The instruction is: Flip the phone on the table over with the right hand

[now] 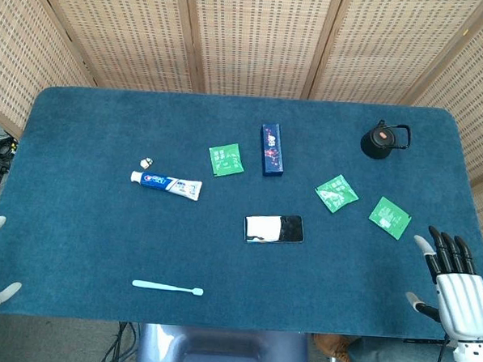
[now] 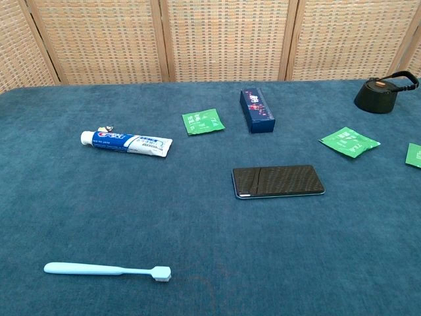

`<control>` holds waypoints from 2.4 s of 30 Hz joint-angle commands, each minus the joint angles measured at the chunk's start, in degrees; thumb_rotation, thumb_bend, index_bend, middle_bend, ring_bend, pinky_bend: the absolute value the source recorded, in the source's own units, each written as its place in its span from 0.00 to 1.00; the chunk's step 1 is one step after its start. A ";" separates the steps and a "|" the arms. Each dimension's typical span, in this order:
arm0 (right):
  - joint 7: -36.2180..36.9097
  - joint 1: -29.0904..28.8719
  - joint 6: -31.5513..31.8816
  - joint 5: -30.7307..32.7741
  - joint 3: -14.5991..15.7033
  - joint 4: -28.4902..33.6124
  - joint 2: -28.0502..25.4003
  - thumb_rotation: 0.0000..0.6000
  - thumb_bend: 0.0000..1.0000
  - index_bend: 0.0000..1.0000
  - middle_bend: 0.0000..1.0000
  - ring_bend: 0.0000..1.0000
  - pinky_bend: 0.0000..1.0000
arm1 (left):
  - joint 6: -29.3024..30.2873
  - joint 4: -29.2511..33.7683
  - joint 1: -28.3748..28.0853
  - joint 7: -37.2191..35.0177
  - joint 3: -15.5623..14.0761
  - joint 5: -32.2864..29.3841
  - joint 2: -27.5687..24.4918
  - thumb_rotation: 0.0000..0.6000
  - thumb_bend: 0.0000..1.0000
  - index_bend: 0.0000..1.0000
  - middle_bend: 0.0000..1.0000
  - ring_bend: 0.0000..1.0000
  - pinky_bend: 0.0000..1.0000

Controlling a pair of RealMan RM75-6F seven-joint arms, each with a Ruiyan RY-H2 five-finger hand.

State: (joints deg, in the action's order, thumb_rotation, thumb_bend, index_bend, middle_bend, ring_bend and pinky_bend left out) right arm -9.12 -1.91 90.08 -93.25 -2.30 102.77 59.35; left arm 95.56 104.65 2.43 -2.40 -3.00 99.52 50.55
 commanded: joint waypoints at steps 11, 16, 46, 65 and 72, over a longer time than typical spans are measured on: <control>-0.77 -5.89 -9.44 2.50 -1.68 -0.91 1.48 1.00 0.00 0.00 0.00 0.00 0.00 | -1.00 0.39 -0.40 1.02 0.45 -1.32 0.17 1.00 0.00 0.00 0.00 0.00 0.00; -0.53 -13.88 -19.91 4.88 -4.75 -0.25 2.48 1.00 0.00 0.00 0.00 0.00 0.00 | -2.92 1.17 -1.41 2.78 1.28 -3.22 0.47 1.00 0.00 0.00 0.00 0.00 0.00; -22.19 -49.52 -46.27 48.95 -10.42 -19.99 33.23 1.00 0.17 0.23 0.00 0.00 0.00 | -11.73 1.44 -5.90 5.46 5.08 -15.39 1.53 1.00 0.00 0.00 0.00 0.00 0.00; -23.23 -53.44 -45.99 54.41 -8.39 -26.59 37.80 1.00 0.26 0.26 0.00 0.00 0.00 | -11.85 1.43 -6.04 5.04 5.05 -15.93 1.38 1.00 0.00 0.00 0.00 0.00 0.00; -23.52 -54.28 -45.98 56.03 -7.60 -27.59 38.42 1.00 0.38 0.39 0.00 0.00 0.00 | -11.84 1.43 -6.10 5.14 5.01 -15.94 1.43 1.00 0.00 0.00 0.00 0.00 0.00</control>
State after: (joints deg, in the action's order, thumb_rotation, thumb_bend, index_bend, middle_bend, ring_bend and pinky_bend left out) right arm -32.68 -56.16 44.08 -37.26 -9.92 75.21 97.73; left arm 83.72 106.08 -3.66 2.75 2.02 83.57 51.97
